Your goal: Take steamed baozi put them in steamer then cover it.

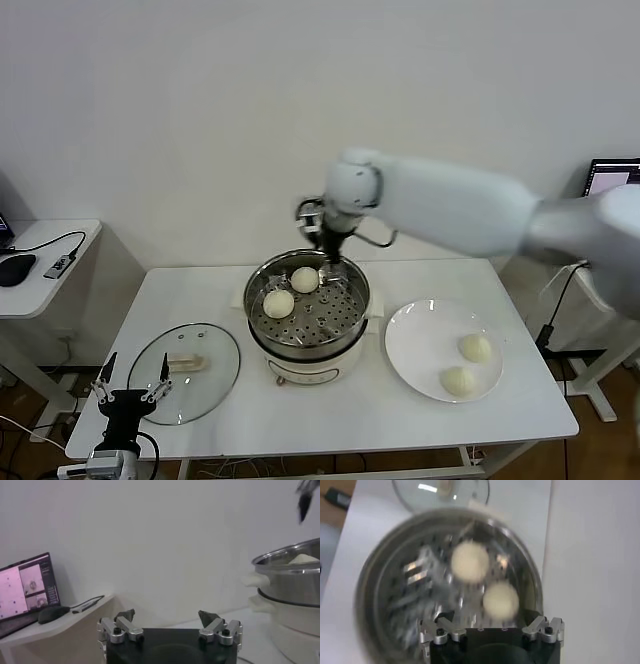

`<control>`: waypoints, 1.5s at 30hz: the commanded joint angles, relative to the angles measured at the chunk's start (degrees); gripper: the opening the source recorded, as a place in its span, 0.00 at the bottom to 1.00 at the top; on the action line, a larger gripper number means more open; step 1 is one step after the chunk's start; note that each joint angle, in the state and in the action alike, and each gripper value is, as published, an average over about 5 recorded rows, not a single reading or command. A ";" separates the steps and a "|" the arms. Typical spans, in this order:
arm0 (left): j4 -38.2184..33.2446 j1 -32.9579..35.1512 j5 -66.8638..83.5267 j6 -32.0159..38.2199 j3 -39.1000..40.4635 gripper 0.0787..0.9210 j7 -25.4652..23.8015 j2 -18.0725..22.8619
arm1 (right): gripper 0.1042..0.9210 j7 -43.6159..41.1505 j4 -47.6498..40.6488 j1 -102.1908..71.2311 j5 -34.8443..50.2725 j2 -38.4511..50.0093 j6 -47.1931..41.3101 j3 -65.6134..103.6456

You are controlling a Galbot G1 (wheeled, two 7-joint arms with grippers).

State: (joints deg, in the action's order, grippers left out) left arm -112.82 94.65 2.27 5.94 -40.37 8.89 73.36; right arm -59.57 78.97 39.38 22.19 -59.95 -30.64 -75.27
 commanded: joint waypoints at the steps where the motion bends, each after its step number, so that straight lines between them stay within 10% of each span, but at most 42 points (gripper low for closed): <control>1: 0.70 -0.12 -0.28 0.05 0.59 0.88 0.00 -0.21 | 0.88 -4.07 14.76 3.63 -6.48 23.73 3.80 -4.60; 17: 0.38 0.24 -0.91 -0.22 0.22 0.88 -0.07 0.57 | 0.88 -2.97 12.14 -24.39 -22.69 34.22 10.21 7.81; 45: 0.94 0.29 -1.37 -0.12 0.09 0.88 -0.14 1.39 | 0.88 -0.41 3.69 -40.49 -23.96 26.61 12.41 18.43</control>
State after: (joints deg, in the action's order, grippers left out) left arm -111.97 94.95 0.93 5.80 -40.40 8.75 74.76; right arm -60.46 83.87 2.59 -1.22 -32.31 -18.64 -59.10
